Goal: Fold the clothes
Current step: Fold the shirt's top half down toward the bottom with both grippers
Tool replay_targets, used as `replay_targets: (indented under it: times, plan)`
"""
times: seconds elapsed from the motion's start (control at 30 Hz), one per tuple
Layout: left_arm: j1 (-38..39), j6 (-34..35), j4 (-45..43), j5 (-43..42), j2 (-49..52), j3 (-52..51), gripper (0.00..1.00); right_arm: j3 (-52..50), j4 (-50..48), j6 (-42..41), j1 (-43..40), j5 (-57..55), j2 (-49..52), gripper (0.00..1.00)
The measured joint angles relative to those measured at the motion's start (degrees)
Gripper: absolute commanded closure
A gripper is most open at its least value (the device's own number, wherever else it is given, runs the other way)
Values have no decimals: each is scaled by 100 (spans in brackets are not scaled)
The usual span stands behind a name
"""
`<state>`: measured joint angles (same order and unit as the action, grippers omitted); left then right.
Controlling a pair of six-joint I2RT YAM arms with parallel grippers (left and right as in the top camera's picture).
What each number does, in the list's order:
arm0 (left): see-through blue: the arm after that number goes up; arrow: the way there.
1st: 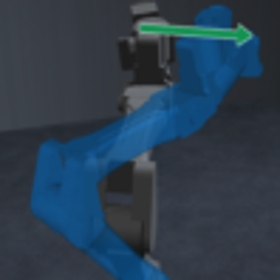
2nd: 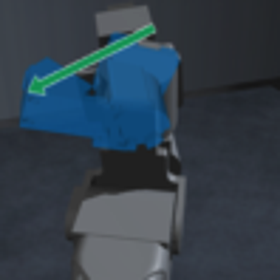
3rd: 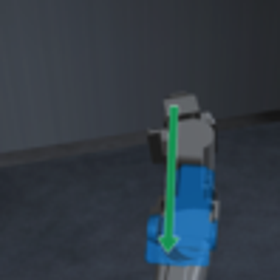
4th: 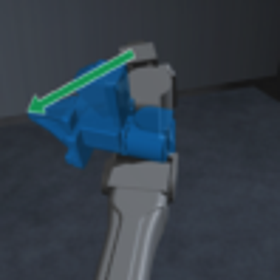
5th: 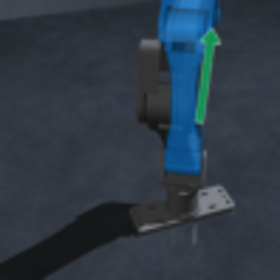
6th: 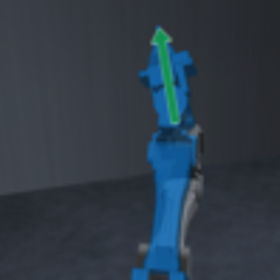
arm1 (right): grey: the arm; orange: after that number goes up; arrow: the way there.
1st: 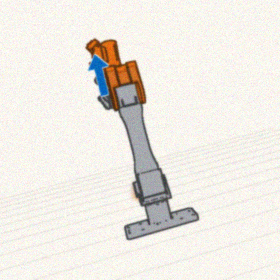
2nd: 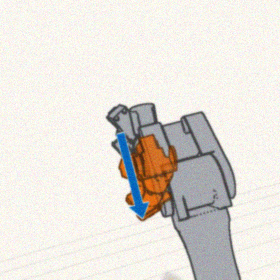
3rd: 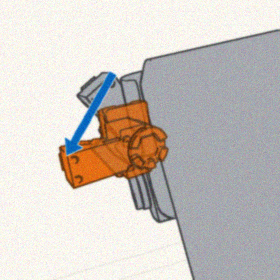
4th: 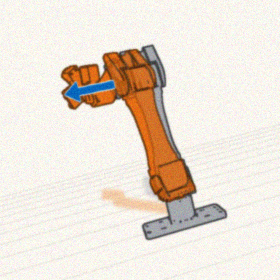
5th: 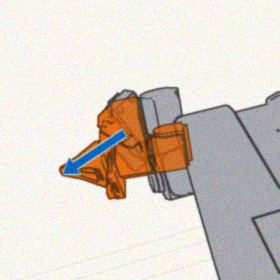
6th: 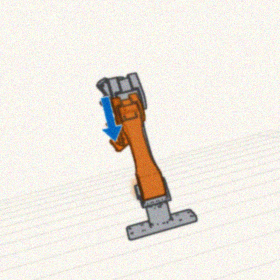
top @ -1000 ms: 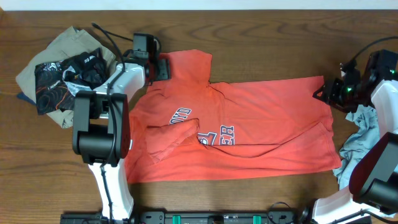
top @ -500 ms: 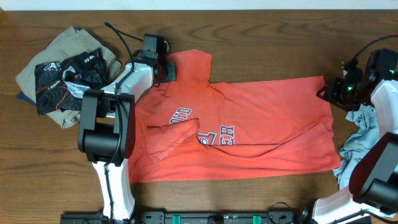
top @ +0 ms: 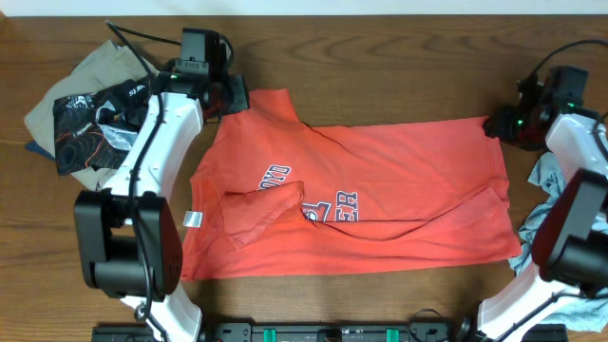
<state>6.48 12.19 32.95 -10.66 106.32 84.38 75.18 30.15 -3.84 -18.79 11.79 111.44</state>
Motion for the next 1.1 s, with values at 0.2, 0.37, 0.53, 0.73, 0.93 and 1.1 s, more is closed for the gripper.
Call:
replay_targets:
  times: [0.2, 0.37, 0.53, 0.73, 0.93, 1.1]
  plan:
    - [4, 2, 586, -57, 24, 9, 94, 0, -680, -330, 9, -168, 566, 44]
    - [4, 2, 752, -74, 24, 9, 94, 55, -964, -422, 170, -258, 728, 55]
    - [4, 2, 800, -83, 24, 9, 94, 101, -1113, -474, 415, -275, 850, 99]
    - [-11, -13, 719, -76, 24, 9, 94, 127, -1056, -560, 463, -330, 857, 99]
    - [-273, -26, 688, -101, 0, 9, 94, 136, -592, -597, 463, -378, 688, 99]
    - [-492, -26, 1222, -122, -354, 15, 94, 129, 363, -623, 461, -518, -50, 99]
